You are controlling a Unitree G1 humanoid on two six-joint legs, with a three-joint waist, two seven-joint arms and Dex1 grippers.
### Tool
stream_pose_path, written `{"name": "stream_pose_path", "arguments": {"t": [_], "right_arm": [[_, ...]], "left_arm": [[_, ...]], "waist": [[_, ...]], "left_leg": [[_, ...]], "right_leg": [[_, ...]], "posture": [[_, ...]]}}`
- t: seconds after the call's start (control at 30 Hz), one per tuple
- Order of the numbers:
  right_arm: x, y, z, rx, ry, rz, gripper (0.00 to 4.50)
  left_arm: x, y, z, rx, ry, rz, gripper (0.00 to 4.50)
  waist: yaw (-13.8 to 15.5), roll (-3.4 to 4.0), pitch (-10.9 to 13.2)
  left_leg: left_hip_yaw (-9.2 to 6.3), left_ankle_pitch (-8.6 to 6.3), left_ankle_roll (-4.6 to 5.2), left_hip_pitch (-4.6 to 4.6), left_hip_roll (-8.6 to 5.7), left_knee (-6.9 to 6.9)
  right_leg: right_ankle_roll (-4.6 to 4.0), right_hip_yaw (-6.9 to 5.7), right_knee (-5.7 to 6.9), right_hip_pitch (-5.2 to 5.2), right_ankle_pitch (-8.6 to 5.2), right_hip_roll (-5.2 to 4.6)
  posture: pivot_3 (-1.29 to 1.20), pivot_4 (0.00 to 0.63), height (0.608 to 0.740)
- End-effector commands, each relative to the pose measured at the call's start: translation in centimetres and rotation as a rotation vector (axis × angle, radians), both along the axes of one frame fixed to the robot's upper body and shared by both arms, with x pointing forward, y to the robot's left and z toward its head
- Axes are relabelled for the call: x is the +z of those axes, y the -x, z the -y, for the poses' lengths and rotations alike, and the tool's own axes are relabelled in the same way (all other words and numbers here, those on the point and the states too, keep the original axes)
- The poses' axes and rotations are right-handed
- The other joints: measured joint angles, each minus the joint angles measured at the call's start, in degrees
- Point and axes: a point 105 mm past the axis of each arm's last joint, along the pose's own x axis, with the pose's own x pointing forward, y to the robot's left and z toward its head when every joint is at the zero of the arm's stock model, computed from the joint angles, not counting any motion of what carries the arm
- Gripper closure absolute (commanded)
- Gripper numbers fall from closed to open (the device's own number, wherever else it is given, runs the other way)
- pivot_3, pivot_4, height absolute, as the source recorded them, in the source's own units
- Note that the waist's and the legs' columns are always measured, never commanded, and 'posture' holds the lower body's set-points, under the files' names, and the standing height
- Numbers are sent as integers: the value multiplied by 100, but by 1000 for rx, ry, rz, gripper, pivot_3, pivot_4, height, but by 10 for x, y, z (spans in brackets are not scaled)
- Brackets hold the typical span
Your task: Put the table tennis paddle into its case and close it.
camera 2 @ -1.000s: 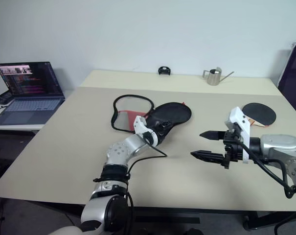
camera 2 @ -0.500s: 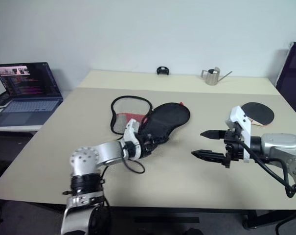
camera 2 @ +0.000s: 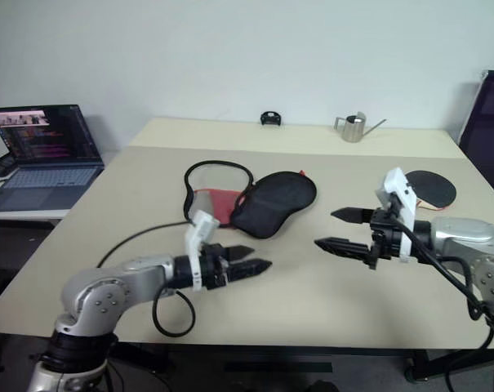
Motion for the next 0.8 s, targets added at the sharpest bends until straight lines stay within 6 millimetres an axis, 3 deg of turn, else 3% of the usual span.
{"name": "stream_pose_path", "arguments": {"t": [0.03, 0.23, 0.37, 0.5, 0.67, 0.8], "right_arm": [[6, -12, -8, -47, -40, 10, 0], [1, -40, -34, -127, -128, -75, 0], [-3, -50, -49, -151, -148, -115, 0], [-26, -70, -61, -258, -140, -223, 0], [-37, -81, -77, -295, -173, -287, 0], [-50, -96, -87, -354, -167, -311, 0]], "left_arm": [[28, -8, -23, 29, -1, 160, 22], [64, -2, -51, -45, -19, 268, 22], [67, -17, -75, 55, -41, 298, 22], [72, -27, -104, 126, -92, 322, 22], [78, -38, -134, 214, -141, 349, 22], [83, -42, -139, 227, -142, 370, 22]], "waist": [[-13, 0, 0], [-35, 2, 2], [-28, 2, 2], [-54, 2, 2], [-82, 5, 4], [-113, 6, 4]], "left_leg": [[0, 0, 1, -1, 1, 0], [0, -1, 2, -3, 2, -4], [-1, -2, 3, -3, 2, -4], [-1, -2, 4, -3, 3, -6], [1, -2, 4, -5, 3, -9], [1, -2, 4, -4, 3, -9]], "right_leg": [[0, -1, 0, 0, 0, 0], [-1, -2, -1, -5, -1, 1], [-1, -4, -2, -6, -1, 0], [-1, -4, 1, -9, -1, 3], [-1, -4, 0, -15, -1, 3], [-1, -3, 3, -16, -1, 3]], "posture": [[0, 150, 740], [0, 150, 740], [0, 150, 740], [0, 150, 740], [0, 150, 740], [0, 150, 740]]}}
